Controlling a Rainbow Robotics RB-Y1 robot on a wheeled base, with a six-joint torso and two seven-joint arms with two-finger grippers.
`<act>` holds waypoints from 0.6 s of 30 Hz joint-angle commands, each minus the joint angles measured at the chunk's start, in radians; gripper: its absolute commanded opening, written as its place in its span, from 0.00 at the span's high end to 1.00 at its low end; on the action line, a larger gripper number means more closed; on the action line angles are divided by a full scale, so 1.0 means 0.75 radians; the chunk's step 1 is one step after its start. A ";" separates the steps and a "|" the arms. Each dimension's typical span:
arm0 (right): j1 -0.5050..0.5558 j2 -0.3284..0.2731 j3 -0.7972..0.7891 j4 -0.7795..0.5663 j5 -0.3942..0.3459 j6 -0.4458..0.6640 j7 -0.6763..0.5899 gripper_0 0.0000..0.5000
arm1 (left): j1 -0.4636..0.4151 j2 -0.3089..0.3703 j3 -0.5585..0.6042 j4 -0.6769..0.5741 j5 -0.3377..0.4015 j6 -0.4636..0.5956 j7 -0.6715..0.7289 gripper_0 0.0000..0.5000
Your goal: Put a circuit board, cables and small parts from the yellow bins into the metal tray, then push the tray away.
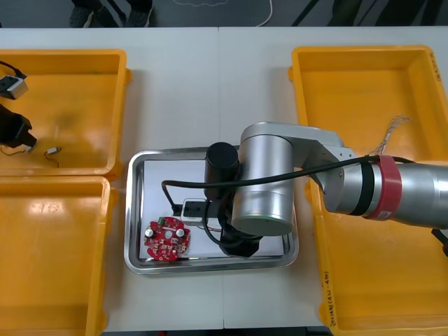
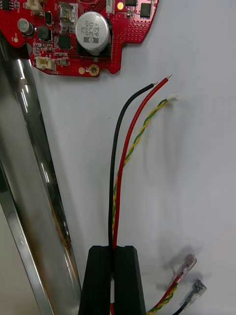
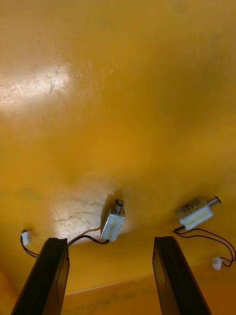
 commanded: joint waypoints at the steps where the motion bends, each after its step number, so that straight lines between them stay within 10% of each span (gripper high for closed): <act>1: -0.052 0.045 0.039 0.027 0.008 -0.037 0.039 1.00 | -0.064 0.071 -0.064 0.029 0.036 -0.067 -0.005 0.00; 18: -0.052 0.055 0.088 0.056 0.010 -0.078 0.026 1.00 | -0.062 0.071 -0.152 0.119 0.093 -0.181 -0.013 0.00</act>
